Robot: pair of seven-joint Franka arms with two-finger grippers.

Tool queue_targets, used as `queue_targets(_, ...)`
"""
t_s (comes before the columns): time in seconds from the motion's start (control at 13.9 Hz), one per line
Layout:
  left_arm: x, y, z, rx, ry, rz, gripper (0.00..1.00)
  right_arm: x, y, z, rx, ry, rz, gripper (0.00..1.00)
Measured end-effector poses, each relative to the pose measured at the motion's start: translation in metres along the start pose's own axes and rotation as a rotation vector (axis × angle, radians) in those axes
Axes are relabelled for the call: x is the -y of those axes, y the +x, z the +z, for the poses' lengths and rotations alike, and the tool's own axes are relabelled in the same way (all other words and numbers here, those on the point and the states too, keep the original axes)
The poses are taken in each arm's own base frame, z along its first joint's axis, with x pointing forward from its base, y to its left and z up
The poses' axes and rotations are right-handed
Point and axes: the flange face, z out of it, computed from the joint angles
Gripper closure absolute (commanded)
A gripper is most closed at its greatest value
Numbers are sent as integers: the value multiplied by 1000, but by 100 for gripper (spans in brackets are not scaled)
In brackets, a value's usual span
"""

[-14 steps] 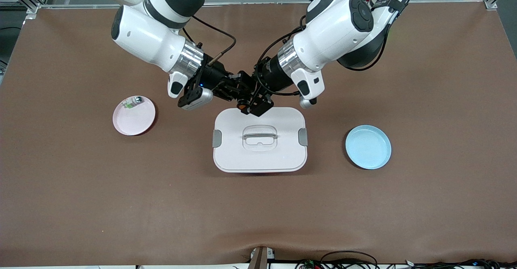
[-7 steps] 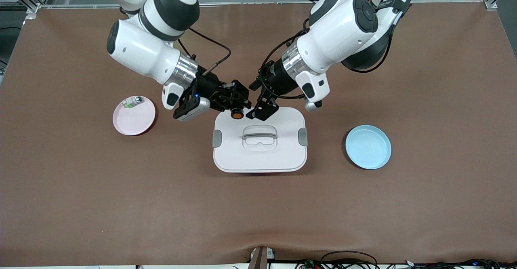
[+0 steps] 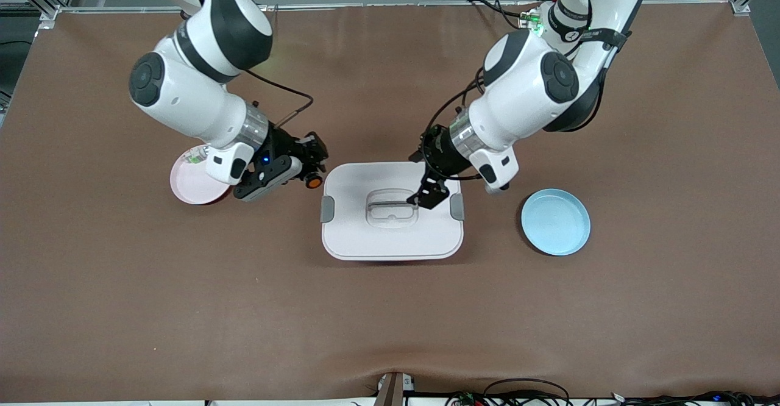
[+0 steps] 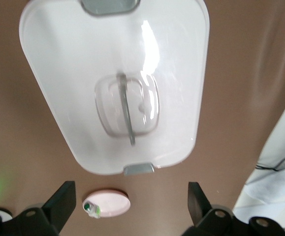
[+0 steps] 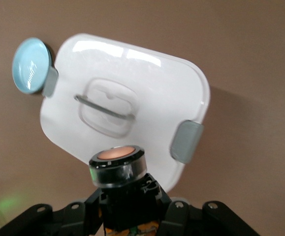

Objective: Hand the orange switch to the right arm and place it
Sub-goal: 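Carry the switch to the pink plate while the left gripper withdraws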

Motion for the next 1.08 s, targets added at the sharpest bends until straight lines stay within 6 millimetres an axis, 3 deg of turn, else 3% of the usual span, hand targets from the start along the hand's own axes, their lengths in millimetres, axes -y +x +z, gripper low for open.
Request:
queue_targets(0.22, 4, 43, 3, -43, 24, 68, 0, -40, -13, -43, 59, -98, -240, 100)
queue_targets(0.36, 10, 86, -13, -77, 30, 144, 0, -76, -24, -76, 95, -145, -401, 100)
queue_targets(0.5, 15, 117, -32, -101, 27, 226, 0, -101, -31, -92, 127, -191, -529, 100)
queue_targets(0.79, 48, 180, -66, -154, 56, 475, 0, -138, -53, -102, 218, -282, -690, 100)
queue_targets(1.08, 76, 221, -91, -186, 84, 714, 0, -173, -88, -90, 252, -318, -876, 100)
